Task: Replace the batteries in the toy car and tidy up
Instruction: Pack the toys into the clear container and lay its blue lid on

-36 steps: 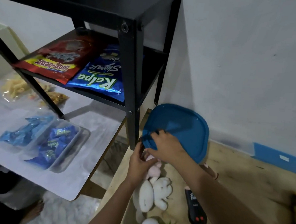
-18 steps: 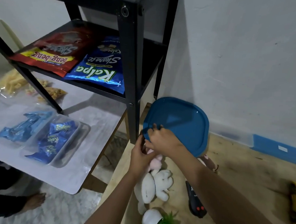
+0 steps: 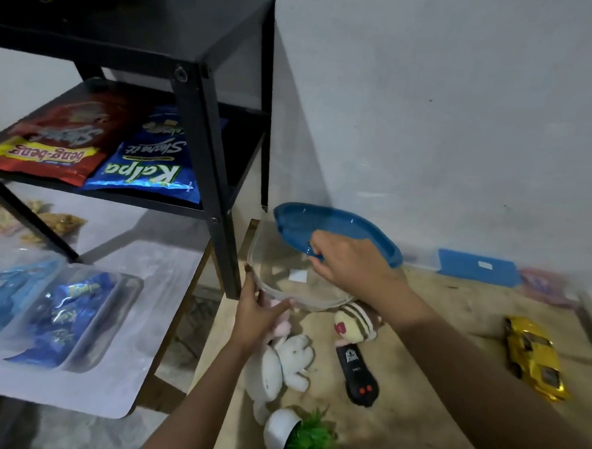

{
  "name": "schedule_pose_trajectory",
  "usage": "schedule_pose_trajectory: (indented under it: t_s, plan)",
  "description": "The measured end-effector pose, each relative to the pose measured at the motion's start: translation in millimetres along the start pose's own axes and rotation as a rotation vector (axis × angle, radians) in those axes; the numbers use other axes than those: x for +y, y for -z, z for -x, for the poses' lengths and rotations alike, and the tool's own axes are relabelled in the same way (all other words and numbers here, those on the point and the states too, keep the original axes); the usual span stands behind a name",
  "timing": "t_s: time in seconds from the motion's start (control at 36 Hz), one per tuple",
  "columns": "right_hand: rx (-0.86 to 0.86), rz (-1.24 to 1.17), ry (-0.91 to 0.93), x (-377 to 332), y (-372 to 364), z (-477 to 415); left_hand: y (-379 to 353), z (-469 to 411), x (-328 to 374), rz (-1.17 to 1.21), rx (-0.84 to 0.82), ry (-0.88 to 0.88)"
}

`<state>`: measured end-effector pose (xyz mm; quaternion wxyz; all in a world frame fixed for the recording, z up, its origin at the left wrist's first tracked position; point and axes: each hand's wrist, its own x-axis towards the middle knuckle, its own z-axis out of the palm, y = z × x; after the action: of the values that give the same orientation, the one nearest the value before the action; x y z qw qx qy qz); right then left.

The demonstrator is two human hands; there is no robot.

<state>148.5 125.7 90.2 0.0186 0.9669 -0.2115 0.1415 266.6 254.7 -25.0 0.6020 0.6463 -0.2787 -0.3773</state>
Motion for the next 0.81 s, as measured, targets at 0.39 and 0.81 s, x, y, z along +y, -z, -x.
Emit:
schedule_pose_trajectory:
  t_s: [0.39, 0.81]
  plan:
    - [0.479, -0.027, -0.350, 58.3, 30.8, 128.3, -14.9, -3.6, -3.4, -0.130, 0.194, 0.051]
    - [-0.149, 0.007, -0.699, 37.1, -57.9, 250.7, -39.4, 0.0, -11.1, -0.096, 0.323, 0.068]
